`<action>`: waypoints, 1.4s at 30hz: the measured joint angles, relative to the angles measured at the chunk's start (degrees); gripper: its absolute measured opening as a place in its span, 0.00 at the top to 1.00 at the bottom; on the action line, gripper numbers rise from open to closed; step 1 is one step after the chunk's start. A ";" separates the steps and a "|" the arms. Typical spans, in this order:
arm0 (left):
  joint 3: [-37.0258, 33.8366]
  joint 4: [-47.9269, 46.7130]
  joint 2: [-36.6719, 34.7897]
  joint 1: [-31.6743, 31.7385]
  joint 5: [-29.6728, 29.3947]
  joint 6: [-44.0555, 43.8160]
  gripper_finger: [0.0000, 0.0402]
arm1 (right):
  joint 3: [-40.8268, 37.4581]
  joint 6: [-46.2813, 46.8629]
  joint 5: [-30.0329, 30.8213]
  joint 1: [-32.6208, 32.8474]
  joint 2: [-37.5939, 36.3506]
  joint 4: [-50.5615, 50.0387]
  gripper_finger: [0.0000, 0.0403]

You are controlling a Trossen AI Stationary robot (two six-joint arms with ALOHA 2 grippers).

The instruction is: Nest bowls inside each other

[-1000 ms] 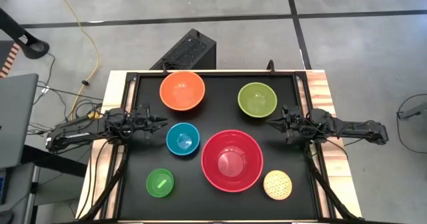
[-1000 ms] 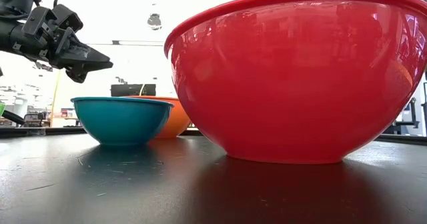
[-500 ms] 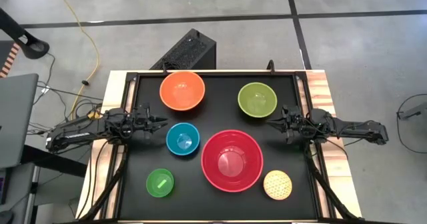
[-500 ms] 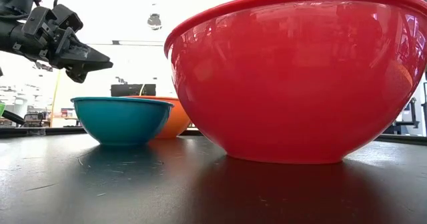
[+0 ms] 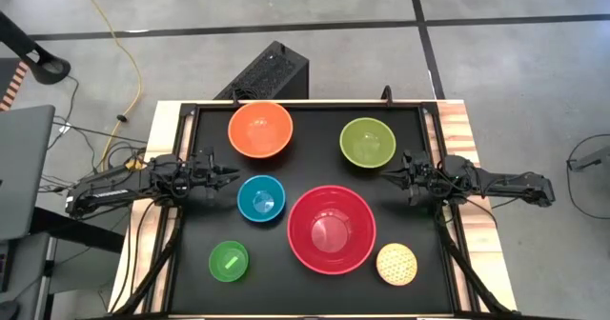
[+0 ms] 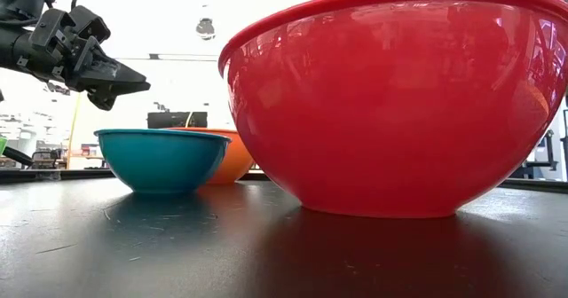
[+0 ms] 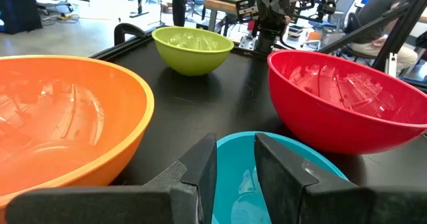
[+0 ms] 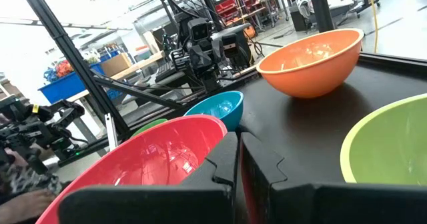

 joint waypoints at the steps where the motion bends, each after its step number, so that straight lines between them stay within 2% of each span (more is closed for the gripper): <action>1: -0.01 0.00 0.01 0.02 0.00 -0.01 0.78 | 0.00 0.00 0.00 0.02 0.00 0.00 0.91; 12: -0.01 0.00 0.01 0.02 0.00 -0.22 0.78 | -0.01 0.01 -0.01 0.01 0.01 -0.01 0.91; 17: -0.01 0.07 0.01 0.00 0.22 -9.81 0.78 | -0.02 0.02 -0.02 0.02 0.02 -0.02 0.91; 23: -0.32 3.35 0.05 0.00 -5.59 -13.39 0.78 | -0.01 0.00 -0.02 0.02 0.00 0.00 0.91; 26: 0.66 7.92 1.72 0.03 -10.20 -11.86 0.78 | -0.02 0.02 -0.02 0.02 0.00 -0.02 0.91; 30: 9.61 5.23 10.22 1.33 -20.83 -6.19 0.83 | 0.00 0.01 -0.01 0.01 0.01 -0.02 0.91; 34: 23.72 -6.32 25.27 6.45 -27.61 -3.92 0.91 | -0.02 0.00 -0.02 0.02 0.00 -0.02 0.91; 39: 40.14 -21.56 44.79 18.59 -27.56 0.08 0.98 | -0.01 0.01 -0.01 0.01 0.00 -0.03 0.91; 42: 47.07 -24.94 53.41 25.50 -20.14 3.47 0.97 | -0.02 0.00 -0.02 0.00 0.00 -0.02 0.91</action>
